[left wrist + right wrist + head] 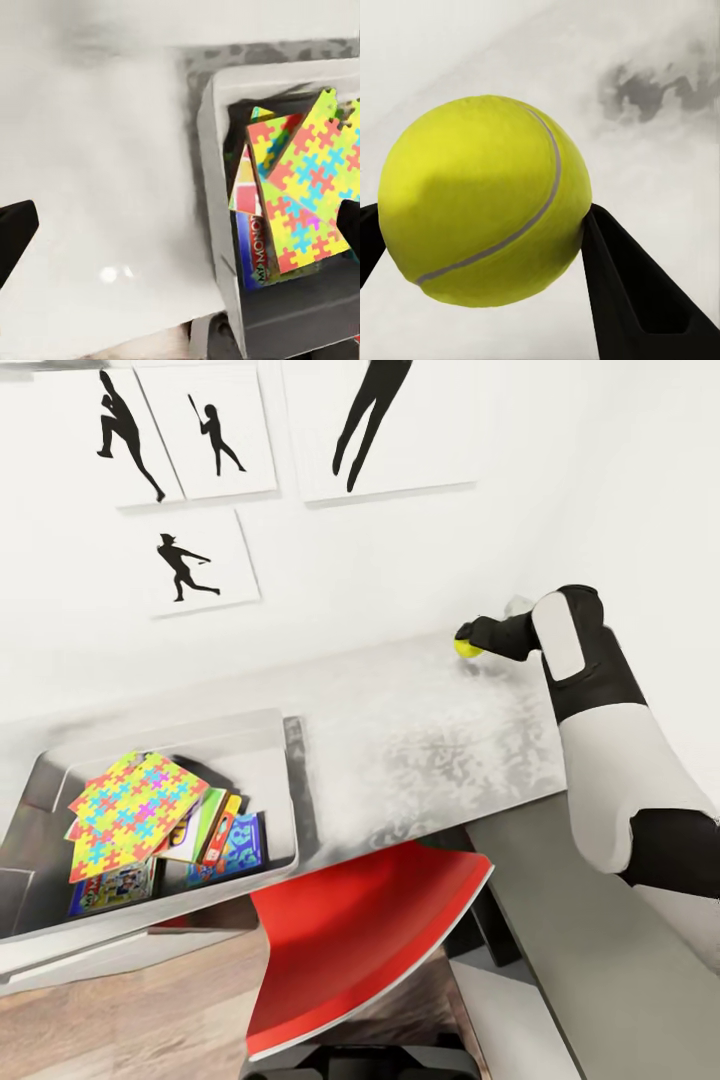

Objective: Put all the toys in the child's room - the three board games (two on the bed and one on the table), the two jigsaw puzzles on the table, and the tennis ball on the table - inside the toy box on the table in the child's room.

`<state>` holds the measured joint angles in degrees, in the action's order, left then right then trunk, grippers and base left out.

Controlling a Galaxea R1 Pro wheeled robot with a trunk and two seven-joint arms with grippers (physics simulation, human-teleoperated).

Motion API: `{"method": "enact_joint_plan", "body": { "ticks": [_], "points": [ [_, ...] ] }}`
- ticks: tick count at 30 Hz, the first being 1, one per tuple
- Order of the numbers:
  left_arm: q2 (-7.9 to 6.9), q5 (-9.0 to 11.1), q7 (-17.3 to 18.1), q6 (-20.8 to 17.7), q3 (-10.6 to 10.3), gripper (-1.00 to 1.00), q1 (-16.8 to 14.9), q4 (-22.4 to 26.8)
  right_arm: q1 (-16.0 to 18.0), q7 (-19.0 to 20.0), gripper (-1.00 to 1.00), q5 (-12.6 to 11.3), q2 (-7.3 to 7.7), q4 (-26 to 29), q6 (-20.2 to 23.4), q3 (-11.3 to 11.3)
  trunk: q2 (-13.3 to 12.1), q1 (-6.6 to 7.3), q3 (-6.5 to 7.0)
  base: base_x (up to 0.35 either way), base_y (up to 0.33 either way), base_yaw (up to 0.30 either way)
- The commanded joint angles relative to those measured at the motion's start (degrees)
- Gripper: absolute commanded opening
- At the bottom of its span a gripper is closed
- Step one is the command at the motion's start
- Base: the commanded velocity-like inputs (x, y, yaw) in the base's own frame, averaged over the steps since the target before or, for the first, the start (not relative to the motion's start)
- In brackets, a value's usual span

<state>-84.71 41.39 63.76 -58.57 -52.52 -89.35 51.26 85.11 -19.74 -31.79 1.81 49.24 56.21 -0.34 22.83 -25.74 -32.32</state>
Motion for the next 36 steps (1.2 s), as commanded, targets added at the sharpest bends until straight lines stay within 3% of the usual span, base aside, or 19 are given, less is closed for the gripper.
{"method": "enact_joint_plan", "body": {
  "ticks": [1,2,4,8,15,19,21,23,28,30,32,34,36],
  "points": [
    [-0.02,0.23,-1.12,-0.32,-0.43,1.0,-0.45,-0.58,-0.18,-0.71,-1.0,-0.72,-0.2,0.74,0.11,-0.02,0.09,-0.04,0.02,0.0,0.0,0.0],
    [-0.05,0.31,-3.82,-0.32,-0.46,1.0,-0.46,-2.54,-0.35,-0.72,-1.0,-0.72,-0.4,1.2,0.17,-0.02,0.09,-0.04,0.11,0.0,0.0,0.0],
    [-0.04,0.38,-5.83,-0.32,-0.47,1.0,-0.47,-5.39,-0.52,-0.73,-1.0,-0.73,-0.83,1.69,0.28,0.03,0.09,-0.04,0.31,0.0,0.0,0.0],
    [-0.37,0.41,-6.77,-0.13,-0.48,1.0,-0.47,-9.1,-0.62,-0.73,-1.0,-0.73,-1.32,1.97,0.44,0.06,0.09,-0.04,0.69,0.0,0.0,0.0],
    [-1.31,0.8,-5.24,-0.14,-0.46,1.0,-0.47,-11.76,-0.64,-0.74,-1.0,-0.73,-1.69,2.05,0.57,0.05,0.09,-0.04,1.36,0.0,0.0,0.0],
    [-1.31,0.8,-0.87,-0.14,-0.59,1.0,-0.47,-12.17,-0.65,-0.74,-1.0,-0.73,-1.77,2.08,0.68,0.07,0.09,-0.04,1.74,0.0,0.0,0.0],
    [-1.16,0.65,0.65,-0.17,-1.27,1.0,-0.47,-12.25,-0.65,-0.74,-1.0,-0.73,-1.79,2.08,0.71,0.07,0.09,-0.04,1.93,0.0,0.0,0.0],
    [-0.99,0.58,1.73,-0.27,-3.3,1.0,-0.47,-12.29,-0.65,-0.74,-1.0,-0.73,-1.8,2.09,0.73,0.07,0.09,-0.04,2.12,0.0,0.0,0.0],
    [0.56,0.27,1.16,-0.24,-6.81,1.0,-0.47,-12.37,-0.65,-0.74,-1.0,-0.73,-1.81,2.09,0.74,0.07,0.09,-0.04,2.6,0.0,0.0,0.0],
    [2.01,0.14,-1.49,-0.15,-8.0,1.0,-0.47,-12.77,-0.65,-0.74,-1.0,-0.73,-1.81,2.09,0.74,0.07,0.09,-0.04,2.79,0.0,0.0,0.0],
    [3.95,0.29,-8.74,1.55,-9.9,1.0,-0.47,-14.26,-0.65,-0.74,-1.0,-0.73,-1.81,2.09,0.74,0.07,0.09,-0.04,2.98,0.0,0.0,0.0],
    [5.62,0.6,-16.22,6.21,-11.75,1.0,-0.47,-17.77,-0.65,-0.74,-1.0,-0.73,-1.81,2.09,0.77,0.07,0.09,-0.04,3.17,0.0,0.0,0.0],
    [8.06,0.79,-21.42,11.4,-12.67,1.0,-0.47,-24.63,-0.65,-0.74,-1.0,-0.73,-1.81,2.09,0.79,0.07,0.09,-0.04,3.36,0.0,0.0,0.0]
  ]
}}
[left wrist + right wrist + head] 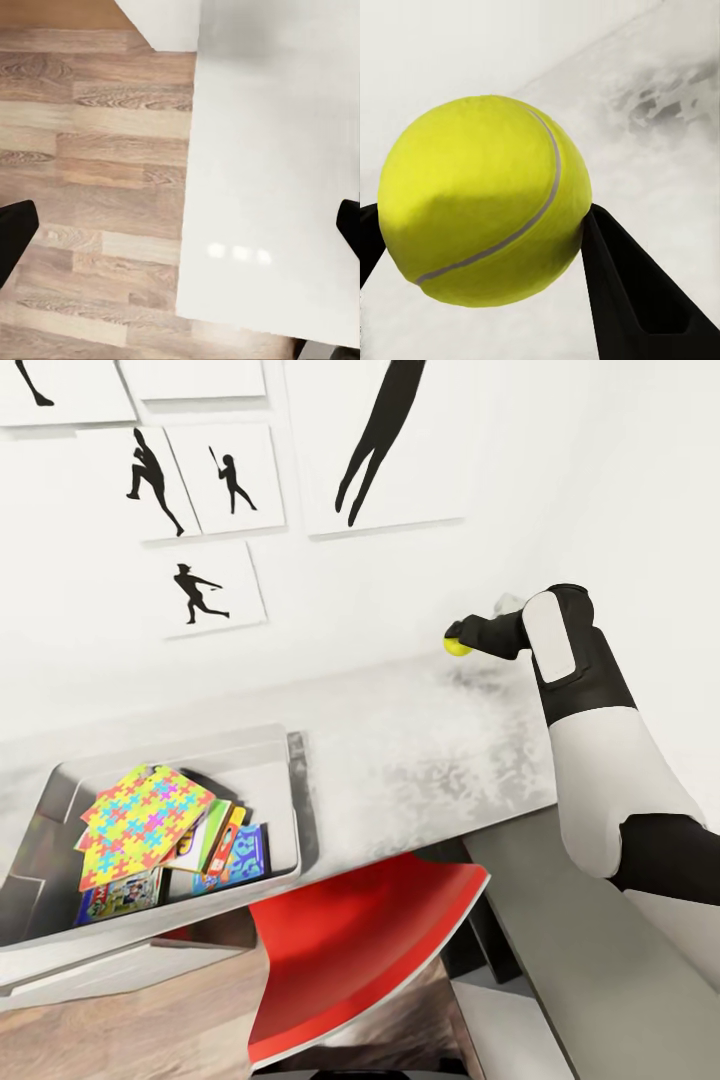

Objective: Put all the toys in the child's room - the three board games (two on the bed and one on the table), the two jigsaw puzzles on the table, and the tennis ball on the table - inside the toy box on the table in the child's room.

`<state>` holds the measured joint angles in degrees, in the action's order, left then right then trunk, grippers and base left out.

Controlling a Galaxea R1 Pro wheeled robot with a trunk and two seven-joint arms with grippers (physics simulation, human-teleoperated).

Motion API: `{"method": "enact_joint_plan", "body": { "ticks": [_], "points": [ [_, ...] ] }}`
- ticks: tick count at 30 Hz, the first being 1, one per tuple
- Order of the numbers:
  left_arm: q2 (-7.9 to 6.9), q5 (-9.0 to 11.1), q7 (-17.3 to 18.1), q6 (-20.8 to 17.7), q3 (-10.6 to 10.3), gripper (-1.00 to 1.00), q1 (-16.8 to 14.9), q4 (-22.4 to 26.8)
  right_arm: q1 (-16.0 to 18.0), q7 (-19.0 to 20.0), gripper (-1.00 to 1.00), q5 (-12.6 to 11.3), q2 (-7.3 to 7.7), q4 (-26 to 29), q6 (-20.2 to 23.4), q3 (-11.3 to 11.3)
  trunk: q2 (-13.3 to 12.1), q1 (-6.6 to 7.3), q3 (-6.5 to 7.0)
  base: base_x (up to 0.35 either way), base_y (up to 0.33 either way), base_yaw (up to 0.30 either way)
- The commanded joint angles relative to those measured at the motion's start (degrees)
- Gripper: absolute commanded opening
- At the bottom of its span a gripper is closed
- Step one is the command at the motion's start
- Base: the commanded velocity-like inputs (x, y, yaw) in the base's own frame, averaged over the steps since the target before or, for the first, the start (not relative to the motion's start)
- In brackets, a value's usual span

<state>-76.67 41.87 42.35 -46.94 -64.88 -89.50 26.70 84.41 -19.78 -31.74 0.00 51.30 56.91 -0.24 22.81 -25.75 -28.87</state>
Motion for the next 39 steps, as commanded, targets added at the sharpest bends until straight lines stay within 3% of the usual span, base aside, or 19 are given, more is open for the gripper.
{"method": "enact_joint_plan", "body": {
  "ticks": [1,3,6,7,8,11,13,17,24,31,39],
  "points": [
    [0.81,0.33,-0.75,1.03,-0.44,1.0,-0.32,-2.02,0.05,-0.7,-1.0,-0.78,0.0,0.03,0.1,-0.03,0.1,-0.03,0.01,0.0,0.0,0.0],
    [3.29,0.32,-2.13,4.77,-0.69,1.0,-0.32,-7.79,0.05,-0.7,-1.0,-0.78,0.0,0.03,0.08,-0.03,0.1,-0.03,0.2,0.0,0.0,0.0],
    [8.13,0.32,-2.95,10.73,-0.88,1.0,-0.32,-16.67,0.05,-0.65,-1.0,-0.78,0.0,0.03,0.08,-0.03,0.1,-0.03,0.48,0.0,0.0,0.0],
    [10.47,0.32,-2.64,12.77,-0.92,1.0,-0.32,-19.22,0.05,-0.63,-1.0,-0.78,0.0,0.03,0.09,-0.04,0.1,-0.03,0.58,0.0,0.0,0.0],
    [11.73,0.3,-2.36,13.65,-0.93,1.0,-0.32,-20.2,0.05,-0.64,-1.0,-0.78,0.0,0.03,0.11,-0.03,0.1,-0.03,0.68,0.0,0.0,0.0],
    [14.77,0.25,-2.11,14.8,-0.99,1.0,-0.29,-21.55,0.05,-0.66,-1.0,-0.82,-0.08,0.03,0.13,-0.04,0.1,-0.03,0.96,-0.008,0.0,0.0],
    [15.67,0.24,-2.3,15.0,-0.97,1.0,-0.26,-21.79,0.05,-0.68,-1.0,-0.8,-0.2,0.03,0.13,-0.03,0.1,-0.03,1.15,-0.097,0.0,0.0],
    [16.42,-0.04,-2.47,15.52,-0.99,1.0,0.19,-22.04,0.05,-0.7,-1.0,-0.83,-0.4,0.03,0.15,-0.08,0.1,-0.03,1.53,-0.241,0.0,0.0],
    [16.07,-0.27,-1.94,22.55,-1.04,1.0,0.87,-26.17,0.05,-0.7,-1.0,-0.85,-0.53,0.28,0.26,-0.1,0.1,-0.03,2.2,-0.082,-0.001,0.0],
    [16.48,-0.37,-1.92,23.4,-1.04,1.0,3.62,-26.5,0.05,-0.7,-1.0,-0.87,-0.74,2.54,1.32,-0.04,0.1,-0.03,2.87,-0.193,-0.104,0.0],
    [16.63,-0.39,-1.9,23.53,-1.04,1.0,4.23,-26.53,-0.4,-0.7,-1.0,-0.81,-1.93,2.95,1.59,-0.03,0.1,-0.03,3.64,-0.192,0.008,0.011]
  ]
}}
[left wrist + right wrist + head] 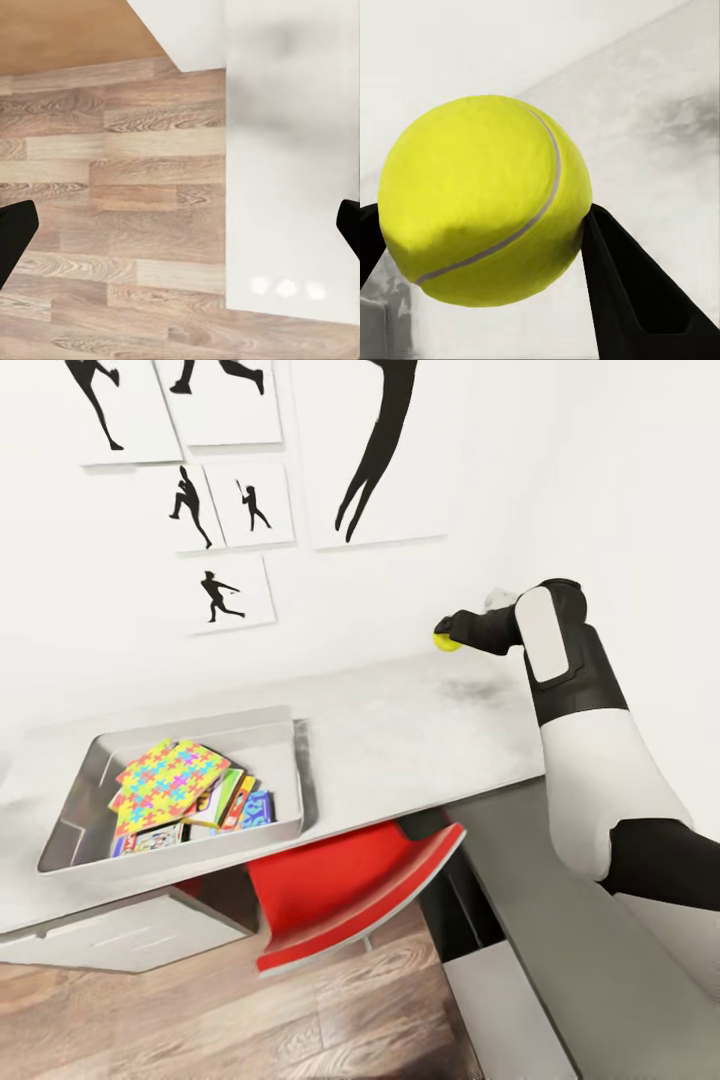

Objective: Put all the toys in the child's room - the three board games (two on the bed and one on the table), the two jigsaw puzzles on the table, and the tennis ball on the table - inside the toy box on the table in the child's room.

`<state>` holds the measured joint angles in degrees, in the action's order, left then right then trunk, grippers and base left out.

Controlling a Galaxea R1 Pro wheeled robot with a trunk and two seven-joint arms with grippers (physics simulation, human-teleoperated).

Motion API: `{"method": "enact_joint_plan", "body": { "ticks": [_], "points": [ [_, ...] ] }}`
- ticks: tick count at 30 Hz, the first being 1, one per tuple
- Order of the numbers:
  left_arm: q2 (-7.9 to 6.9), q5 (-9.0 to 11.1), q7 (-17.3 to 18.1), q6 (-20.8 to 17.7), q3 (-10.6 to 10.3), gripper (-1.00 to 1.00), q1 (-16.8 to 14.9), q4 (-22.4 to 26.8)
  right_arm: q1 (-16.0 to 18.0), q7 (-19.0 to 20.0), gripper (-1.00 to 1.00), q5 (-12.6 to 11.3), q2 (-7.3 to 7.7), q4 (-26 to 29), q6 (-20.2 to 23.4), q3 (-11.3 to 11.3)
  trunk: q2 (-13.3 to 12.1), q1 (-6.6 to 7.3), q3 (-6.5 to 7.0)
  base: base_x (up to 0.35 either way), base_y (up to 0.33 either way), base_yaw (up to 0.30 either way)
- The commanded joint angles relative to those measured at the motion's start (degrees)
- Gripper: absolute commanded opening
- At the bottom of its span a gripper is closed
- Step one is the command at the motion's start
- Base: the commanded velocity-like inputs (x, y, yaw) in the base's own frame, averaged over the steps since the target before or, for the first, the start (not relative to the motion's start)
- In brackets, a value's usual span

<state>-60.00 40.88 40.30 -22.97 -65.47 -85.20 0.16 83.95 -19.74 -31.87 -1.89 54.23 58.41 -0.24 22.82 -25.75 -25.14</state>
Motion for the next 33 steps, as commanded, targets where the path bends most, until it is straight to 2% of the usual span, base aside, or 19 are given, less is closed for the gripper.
{"method": "enact_joint_plan", "body": {
  "ticks": [1,3,6,7,9,12,14,15,18,19,20,22,24,25,27,33],
  "points": [
    [0.05,0.59,0.43,-0.46,-0.45,1.0,-0.05,0.03,-0.23,-0.74,-1.0,-0.64,-0.36,0.01,0.02,-0.03,0.1,-0.03,0.0,-0.065,0.235,0.078],
    [0.83,0.55,1.74,-0.5,-0.45,1.0,0.0,0.12,-0.97,-0.74,-1.0,-0.64,-1.08,-0.1,-0.09,-0.03,0.1,-0.03,0.18,-0.013,0.201,0.102],
    [4.27,0.57,5.47,-1.19,-0.45,1.0,0.03,0.18,-1.43,-0.74,-1.0,-0.42,-2.91,-0.41,-0.53,-0.03,0.1,-0.03,0.46,0.017,0.073,0.121],
    [4.85,0.58,5.98,-1.3,-0.45,1.0,0.03,0.2,-1.47,-0.76,-1.0,-0.38,-3.22,-0.45,-0.6,-0.03,0.1,-0.03,0.55,0.008,0.035,0.126],
    [7.45,0.59,7.28,-2.4,-0.45,1.0,0.03,0.25,-1.54,-0.8,-1.0,-0.24,-4.12,-0.55,-0.87,-0.03,0.1,-0.03,0.74,0.004,0.018,0.129],
    [11.58,0.66,7.97,-7.16,-0.38,1.0,-0.02,1.04,-1.58,-0.82,-1.0,-0.11,-4.61,-0.6,-1.11,-0.03,0.1,-0.03,1.01,0.001,0.006,0.131],
    [13.41,0.83,8.17,-10.51,-0.27,1.0,-0.45,3.94,-1.59,-0.82,-1.0,-0.07,-4.71,-0.61,-1.16,-0.03,0.1,-0.03,1.19,0.0,0.002,0.131],
    [13.68,0.87,8.19,-11.37,-0.23,1.0,-0.58,5.1,-1.59,-0.82,-1.0,-0.06,-4.73,-0.61,-1.17,-0.03,0.1,-0.03,1.28,0.0,0.001,0.131],
    [14.42,1.1,8.66,-19.79,0.56,1.0,-1.28,16.62,-1.6,-0.83,-1.0,-0.04,-4.73,-0.67,-1.19,-0.08,0.1,-0.03,1.56,0.0,0.001,0.131],
    [14.5,1.14,8.79,-22.82,1.73,1.0,-1.38,20.82,-1.6,-0.83,-1.0,-0.04,-4.72,-0.68,-1.19,-0.07,0.1,-0.03,1.65,0.0,0.0,0.132],
    [14.53,1.14,8.81,-24.26,2.66,1.0,-1.41,22.93,-1.6,-0.83,-1.0,-0.04,-4.71,-0.69,-1.19,-0.08,0.1,-0.03,1.74,0.0,0.0,0.131],
    [14.6,0.83,8.63,-30.08,8.54,1.0,-1.49,31.0,-1.6,-0.83,-1.0,-0.02,-4.7,-0.75,-1.19,-0.1,0.1,-0.03,1.93,0.0,0.0,0.131],
    [14.63,0.54,8.28,-34.02,13.81,1.0,-1.52,36.32,-1.6,-0.83,-1.0,-0.02,-4.66,-0.77,-1.16,-0.11,0.1,-0.03,2.11,0.0,0.0,0.131],
    [14.67,0.49,8.18,-35.07,15.37,1.0,-1.53,37.87,-1.6,-0.79,-1.0,-0.02,-4.64,-0.78,-1.14,-0.11,0.1,-0.03,2.2,0.0,0.0,0.131],
    [14.75,0.73,8.11,-36.27,17.21,1.0,-1.54,39.85,-1.6,-0.76,-1.0,-0.03,-4.62,-0.79,-1.12,-0.11,0.1,-0.03,2.38,0.0,0.0,0.131],
    [14.48,1.66,8.72,-37.03,18.69,1.0,-1.55,45.73,-1.62,-0.76,-1.0,-0.04,-4.61,-0.79,-1.19,-0.18,0.1,-0.03,2.93,0.0,0.0,0.126]
  ]
}}
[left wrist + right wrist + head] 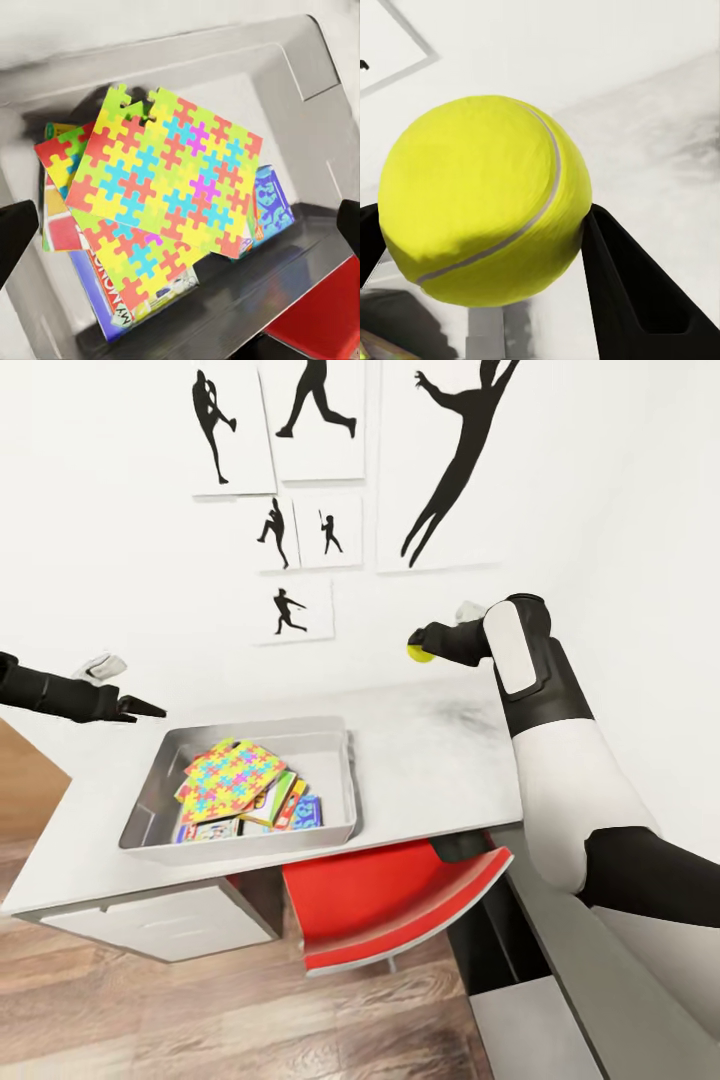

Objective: Put all the toys in the child's room - the three board games (two on the bed and one on the table), the two jigsaw puzzles on the table, and the tennis ball on the table - inside the toy box on the table in the child's room.

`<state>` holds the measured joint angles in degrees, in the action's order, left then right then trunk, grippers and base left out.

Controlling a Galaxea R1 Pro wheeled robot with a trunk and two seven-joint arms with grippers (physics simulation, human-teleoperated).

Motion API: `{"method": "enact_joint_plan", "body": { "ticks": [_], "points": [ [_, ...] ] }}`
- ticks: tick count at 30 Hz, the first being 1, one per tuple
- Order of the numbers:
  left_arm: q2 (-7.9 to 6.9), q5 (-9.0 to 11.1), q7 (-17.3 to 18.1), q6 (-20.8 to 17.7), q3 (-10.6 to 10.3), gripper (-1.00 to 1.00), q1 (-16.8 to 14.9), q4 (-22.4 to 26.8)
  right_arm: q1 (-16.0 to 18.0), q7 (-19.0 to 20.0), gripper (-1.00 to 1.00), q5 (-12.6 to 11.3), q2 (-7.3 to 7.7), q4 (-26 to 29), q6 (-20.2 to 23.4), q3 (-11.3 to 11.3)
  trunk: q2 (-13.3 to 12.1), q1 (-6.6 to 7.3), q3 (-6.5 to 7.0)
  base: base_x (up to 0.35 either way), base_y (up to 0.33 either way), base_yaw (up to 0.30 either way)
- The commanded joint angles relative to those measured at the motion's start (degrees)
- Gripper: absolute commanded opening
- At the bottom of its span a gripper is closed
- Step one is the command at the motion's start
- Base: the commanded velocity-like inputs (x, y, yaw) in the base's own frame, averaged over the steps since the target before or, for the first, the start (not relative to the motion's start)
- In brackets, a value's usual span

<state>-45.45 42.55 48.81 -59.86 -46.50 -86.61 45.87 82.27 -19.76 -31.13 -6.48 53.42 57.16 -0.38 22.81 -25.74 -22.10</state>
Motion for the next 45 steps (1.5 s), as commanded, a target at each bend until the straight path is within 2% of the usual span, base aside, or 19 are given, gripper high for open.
{"method": "enact_joint_plan", "body": {
  "ticks": [1,4,6,14,18,21,24,27,30,33,37,40,45],
  "points": [
    [-0.15,0.53,0.28,-0.14,0.18,1.0,-0.14,0.77,0.05,-0.73,-1.0,-0.78,-0.03,0.02,0.07,-0.05,0.11,-0.04,-0.02,0.0,0.0,0.115],
    [-0.36,4.59,0.38,-0.14,1.94,1.0,-0.14,1.83,0.02,-0.72,-1.0,-0.78,-0.08,0.02,0.06,-0.04,0.11,-0.04,0.26,0.0,0.0,0.11],
    [-0.53,7.03,0.38,-0.14,2.36,1.0,-0.04,2.05,0.02,-0.72,-1.0,-0.78,-0.1,0.02,0.06,-0.01,0.11,-0.04,0.44,0.0,0.0,0.106],
    [-0.68,8.96,0.41,-0.14,2.55,1.0,0.53,2.32,0.0,-0.7,-1.0,-0.9,-0.03,0.1,0.12,-0.08,0.11,-0.04,1.17,0.0,0.0,0.098],
    [-0.73,9.24,1.08,-0.14,2.52,1.0,0.98,2.51,0.0,-0.56,-1.0,-1.29,0.06,0.21,0.33,-0.14,0.11,-0.04,1.54,0.0,0.0,0.09],
    [-0.78,9.16,6.53,-0.14,2.48,1.0,1.96,2.55,-0.23,0.18,-1.0,-1.49,0.08,0.38,0.63,-0.22,0.11,-0.04,1.81,0.0,0.0,0.083],
    [-1.29,8.53,13.19,0.12,2.41,1.0,2.67,2.42,-1.53,4.19,-1.0,-1.51,0.06,0.5,0.77,-0.26,0.11,-0.04,2.09,0.0,0.071,0.082],
    [-1.74,8.33,15.29,0.27,2.39,1.0,2.96,2.0,-2.38,8.22,-1.0,-1.51,0.06,0.49,0.76,-0.39,0.11,-0.04,2.35,0.0,0.139,0.086],
    [-1.94,8.27,16.04,0.38,2.38,1.0,3.07,1.7,-4.02,10.44,-1.0,-1.61,0.06,0.38,0.37,-0.78,0.11,-0.04,2.48,0.0,0.05,0.05],
    [-1.99,8.3,16.23,0.43,2.38,1.0,3.1,1.58,-6.17,10.99,-1.0,-2.62,0.03,0.37,-0.17,-1.93,0.11,-0.04,2.52,0.0,0.122,0.013],
    [-2.0,8.31,16.26,0.45,2.38,1.0,3.13,1.37,-6.99,11.17,-1.0,-3.4,0.26,0.58,-1.11,-3.38,0.11,-0.04,2.53,0.0,0.136,0.003],
    [-2.01,8.31,16.24,0.45,2.38,1.0,3.13,1.28,-7.72,11.32,-1.0,-4.11,0.49,1.28,-1.35,-5.61,0.11,-0.04,2.53,0.0,0.035,0.001],
    [-2.08,8.25,16.25,0.45,2.38,1.0,3.16,1.2,-9.23,11.36,-1.0,-4.61,0.58,2.08,-1.4,-7.83,0.11,-0.04,2.53,0.0,0.008,0.0]
  ]
}}
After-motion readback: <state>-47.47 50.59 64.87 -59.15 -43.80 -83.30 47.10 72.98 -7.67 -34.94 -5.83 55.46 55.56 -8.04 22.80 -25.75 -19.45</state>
